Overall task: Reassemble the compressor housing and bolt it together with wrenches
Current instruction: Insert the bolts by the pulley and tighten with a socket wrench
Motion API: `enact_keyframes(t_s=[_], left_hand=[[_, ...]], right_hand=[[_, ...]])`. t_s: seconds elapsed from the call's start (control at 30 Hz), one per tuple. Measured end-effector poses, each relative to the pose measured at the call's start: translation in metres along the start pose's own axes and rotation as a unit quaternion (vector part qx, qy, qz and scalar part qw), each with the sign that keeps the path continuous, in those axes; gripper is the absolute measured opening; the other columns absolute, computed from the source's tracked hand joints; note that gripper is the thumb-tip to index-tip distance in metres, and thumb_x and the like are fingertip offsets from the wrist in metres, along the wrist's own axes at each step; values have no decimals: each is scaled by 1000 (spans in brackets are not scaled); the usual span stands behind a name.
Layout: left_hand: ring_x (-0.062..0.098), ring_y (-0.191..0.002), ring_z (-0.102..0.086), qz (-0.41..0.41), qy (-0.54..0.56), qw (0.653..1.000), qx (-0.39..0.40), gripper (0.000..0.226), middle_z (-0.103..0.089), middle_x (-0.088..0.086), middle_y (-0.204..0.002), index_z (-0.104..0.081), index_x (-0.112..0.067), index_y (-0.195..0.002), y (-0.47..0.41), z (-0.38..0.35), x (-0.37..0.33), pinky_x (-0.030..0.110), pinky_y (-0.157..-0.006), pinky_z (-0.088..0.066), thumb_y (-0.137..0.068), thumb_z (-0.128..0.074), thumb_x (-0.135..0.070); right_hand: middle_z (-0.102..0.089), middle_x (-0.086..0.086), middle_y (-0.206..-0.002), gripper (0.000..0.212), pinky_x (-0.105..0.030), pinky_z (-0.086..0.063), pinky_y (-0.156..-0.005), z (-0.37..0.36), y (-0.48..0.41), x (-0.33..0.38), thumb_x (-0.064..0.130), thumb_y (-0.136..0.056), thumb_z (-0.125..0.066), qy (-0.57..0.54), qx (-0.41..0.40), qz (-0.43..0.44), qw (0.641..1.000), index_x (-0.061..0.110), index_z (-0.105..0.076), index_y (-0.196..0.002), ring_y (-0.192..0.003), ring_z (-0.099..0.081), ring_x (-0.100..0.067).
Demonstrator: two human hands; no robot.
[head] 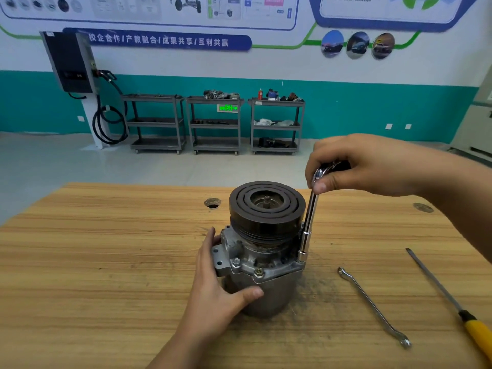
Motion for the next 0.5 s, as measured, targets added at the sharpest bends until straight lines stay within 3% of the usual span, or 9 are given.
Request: enact_keyframes(t_s=[0.1,0.17,0.3,0.37,0.43,0.5], left_hand=[[5,-132,-33,3,4,1000,-1,120,-24,-22,-145,-3,-70,-128,1,-1,-1,19,-99,-30,-37,-80,-66],[4,-132,-32,1,3,1000,-3,118,-24,-25,-142,-3,-71,-128,1,-1,0,21,-100,-29,-36,-77,-70],[3,-130,-31,-6,-2,1000,-5,114,-21,-39,-134,-5,-71,-127,2,-2,0,24,-101,-29,-36,-74,-76],[-1,-127,-31,-8,-8,1000,-8,111,-17,-46,-129,-5,-72,-125,2,-2,0,16,-97,-29,-37,-73,-75],[-5,-124,-31,-8,-14,1000,-9,108,-17,-47,-128,-5,-74,-123,2,-1,0,6,-87,-29,-38,-72,-72],[-5,-124,-31,-9,-16,1000,-7,106,-21,-42,-131,-6,-74,-122,2,-1,-1,6,-87,-29,-39,-72,-72]], right_hand=[[-57,18,-83,27,-6,-36,-64,1,-1,2,61,-60,-52,0,-6,-7,1000,42,-58,-79,-85,-51,8],[-60,21,-76,27,-3,-36,-59,1,0,3,61,-59,-53,-1,-22,-16,1000,41,-59,-76,-80,-52,11],[-57,32,-78,15,-4,-34,-64,-6,2,5,46,-79,-60,19,-44,-15,999,39,-68,-89,-79,-49,21],[-60,33,-76,10,-8,-37,-64,-7,6,5,40,-82,-59,-13,-62,-34,997,42,-68,-87,-80,-51,20],[-63,20,-60,13,-10,-39,-51,-8,10,2,33,-84,-61,-105,-54,-62,991,37,-73,-79,-59,-57,4],[-56,3,-46,18,-15,-35,-40,-11,15,1,24,-88,-60,-223,-14,-90,971,24,-75,-77,-38,-44,-6]])
Point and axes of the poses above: each hand's wrist, its own y-axis away from the middle knuckle, its own z-axis out of the back of the hand, x = y × z, the point moved 4 cm from there along -y, towards the middle knuckle
